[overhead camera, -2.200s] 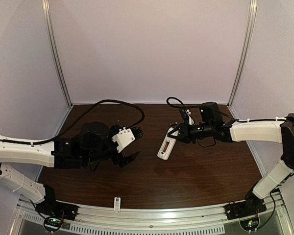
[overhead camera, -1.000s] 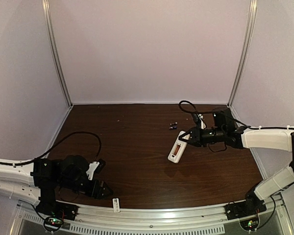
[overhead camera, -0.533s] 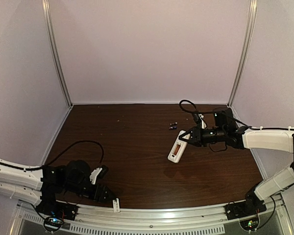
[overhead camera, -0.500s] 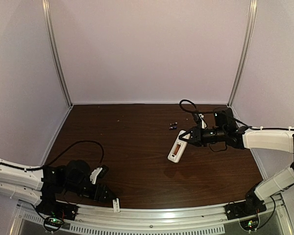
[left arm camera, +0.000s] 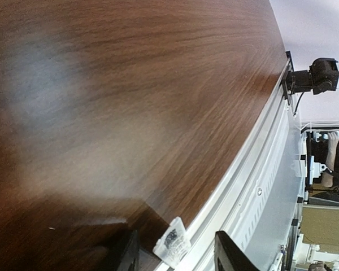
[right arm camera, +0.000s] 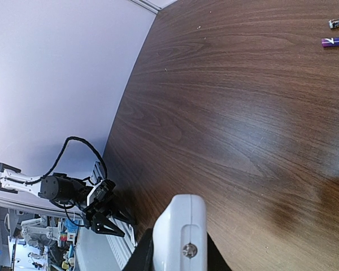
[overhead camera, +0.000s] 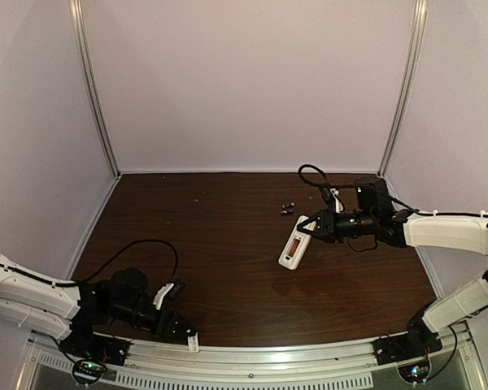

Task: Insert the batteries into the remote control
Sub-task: Pick up the battery cover from the corner of the board.

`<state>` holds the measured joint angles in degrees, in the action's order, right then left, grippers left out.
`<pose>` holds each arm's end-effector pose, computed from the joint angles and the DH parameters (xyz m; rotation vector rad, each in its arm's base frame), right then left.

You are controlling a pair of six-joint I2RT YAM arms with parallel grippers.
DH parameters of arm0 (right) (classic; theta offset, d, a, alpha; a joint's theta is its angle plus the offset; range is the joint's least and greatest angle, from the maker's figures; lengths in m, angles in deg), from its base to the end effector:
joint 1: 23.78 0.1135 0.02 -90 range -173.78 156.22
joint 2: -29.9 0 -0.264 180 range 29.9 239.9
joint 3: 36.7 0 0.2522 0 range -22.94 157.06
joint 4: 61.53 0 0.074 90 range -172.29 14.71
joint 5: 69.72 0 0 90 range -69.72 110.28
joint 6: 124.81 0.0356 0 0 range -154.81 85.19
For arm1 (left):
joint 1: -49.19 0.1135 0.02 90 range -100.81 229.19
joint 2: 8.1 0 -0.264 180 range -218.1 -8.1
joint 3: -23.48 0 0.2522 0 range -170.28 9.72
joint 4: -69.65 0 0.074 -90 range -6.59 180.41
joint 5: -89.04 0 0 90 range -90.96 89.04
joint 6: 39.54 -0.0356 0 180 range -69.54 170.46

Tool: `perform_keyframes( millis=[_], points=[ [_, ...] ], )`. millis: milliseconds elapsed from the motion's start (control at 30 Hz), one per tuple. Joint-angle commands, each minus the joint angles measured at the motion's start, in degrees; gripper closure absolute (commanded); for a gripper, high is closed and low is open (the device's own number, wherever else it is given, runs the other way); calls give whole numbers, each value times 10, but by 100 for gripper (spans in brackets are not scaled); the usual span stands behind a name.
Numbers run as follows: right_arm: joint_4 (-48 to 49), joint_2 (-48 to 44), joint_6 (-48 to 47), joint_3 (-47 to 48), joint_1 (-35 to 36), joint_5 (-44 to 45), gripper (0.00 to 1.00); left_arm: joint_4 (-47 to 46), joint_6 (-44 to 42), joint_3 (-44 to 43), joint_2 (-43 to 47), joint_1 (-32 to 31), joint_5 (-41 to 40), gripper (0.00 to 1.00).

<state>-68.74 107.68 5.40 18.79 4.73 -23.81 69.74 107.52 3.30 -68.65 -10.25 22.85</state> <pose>0.2379 0.1574 0.2268 -0.2973 2.2774 1.4829 0.0707 -0.1480 0.1109 0.3181 2.6891 -1.3565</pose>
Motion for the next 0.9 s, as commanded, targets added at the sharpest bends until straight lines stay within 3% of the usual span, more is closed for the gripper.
perform_keyframes(
  millis=[0,267,567,867],
  points=[
    [-5,-8,-11,11,-3,-5,100,-64,-11,15,-28,3,27,58],
    [-8,-3,-12,15,-4,-5,100,-112,-2,26,-51,3,35,78],
    [-6,6,-13,19,-3,-8,100,-70,-21,-7,-6,2,48,99],
    [-6,11,-19,24,-3,-12,100,-23,-43,-72,6,3,50,100]
  ],
)
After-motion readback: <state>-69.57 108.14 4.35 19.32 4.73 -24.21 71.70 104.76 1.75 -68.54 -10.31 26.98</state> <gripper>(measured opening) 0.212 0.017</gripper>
